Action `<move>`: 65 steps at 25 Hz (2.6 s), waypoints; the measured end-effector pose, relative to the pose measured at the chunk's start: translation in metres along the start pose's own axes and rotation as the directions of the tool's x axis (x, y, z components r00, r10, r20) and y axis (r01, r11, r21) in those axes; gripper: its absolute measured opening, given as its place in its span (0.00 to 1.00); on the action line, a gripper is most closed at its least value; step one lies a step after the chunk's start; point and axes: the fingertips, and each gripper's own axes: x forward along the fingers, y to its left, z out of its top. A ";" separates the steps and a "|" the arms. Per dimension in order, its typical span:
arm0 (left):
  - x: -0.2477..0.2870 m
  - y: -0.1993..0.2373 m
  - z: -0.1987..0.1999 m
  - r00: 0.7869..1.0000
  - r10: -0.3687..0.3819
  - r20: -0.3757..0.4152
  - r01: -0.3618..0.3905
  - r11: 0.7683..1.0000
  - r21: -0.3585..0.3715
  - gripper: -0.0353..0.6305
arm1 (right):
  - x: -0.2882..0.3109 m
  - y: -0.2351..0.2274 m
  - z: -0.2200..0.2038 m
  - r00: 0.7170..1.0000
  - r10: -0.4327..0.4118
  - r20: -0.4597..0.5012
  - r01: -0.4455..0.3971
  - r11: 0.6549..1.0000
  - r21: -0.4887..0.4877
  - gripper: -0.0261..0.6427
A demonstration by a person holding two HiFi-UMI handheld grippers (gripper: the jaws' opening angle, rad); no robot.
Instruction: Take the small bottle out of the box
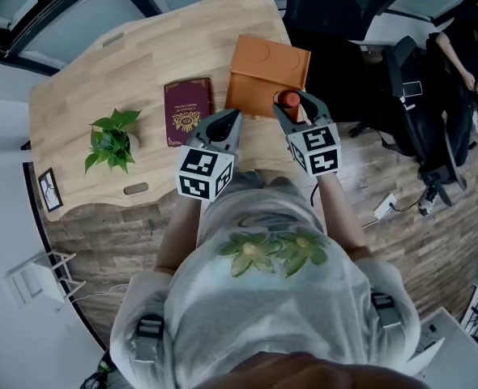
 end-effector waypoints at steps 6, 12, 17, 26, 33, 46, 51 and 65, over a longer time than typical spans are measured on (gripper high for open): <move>-0.012 -0.018 0.002 1.000 0.023 0.012 -0.023 1.000 -0.004 0.06 | -0.022 0.006 0.014 0.999 0.026 0.048 -0.025 1.000 -0.013 0.36; -0.022 -0.037 -0.001 0.999 0.036 0.026 -0.036 0.999 -0.010 0.06 | -0.041 0.015 0.020 0.996 0.047 0.077 -0.044 0.998 -0.041 0.36; -0.031 -0.047 -0.008 0.998 0.056 0.036 -0.055 0.998 -0.023 0.06 | -0.057 0.024 0.026 0.991 0.069 0.111 -0.062 0.996 -0.058 0.36; -0.043 -0.068 -0.013 0.995 0.072 0.066 -0.070 0.997 -0.040 0.06 | -0.091 0.037 0.032 0.978 0.103 0.182 -0.089 0.993 -0.080 0.36; -0.046 -0.084 -0.004 0.993 0.075 0.094 -0.070 0.996 -0.047 0.06 | -0.113 0.043 0.036 0.966 0.138 0.221 -0.125 0.990 -0.071 0.36; -0.057 -0.104 -0.008 0.991 0.075 0.115 -0.067 0.995 -0.067 0.06 | -0.142 0.061 0.031 0.950 0.193 0.247 -0.175 0.980 -0.094 0.36; -0.059 -0.108 -0.012 0.991 0.070 0.111 -0.062 0.995 -0.072 0.06 | -0.149 0.064 0.027 0.949 0.195 0.248 -0.177 0.980 -0.093 0.36; -0.062 -0.121 -0.025 0.994 0.045 0.096 -0.039 0.997 -0.060 0.06 | -0.159 0.065 0.013 0.956 0.169 0.240 -0.155 0.985 -0.074 0.36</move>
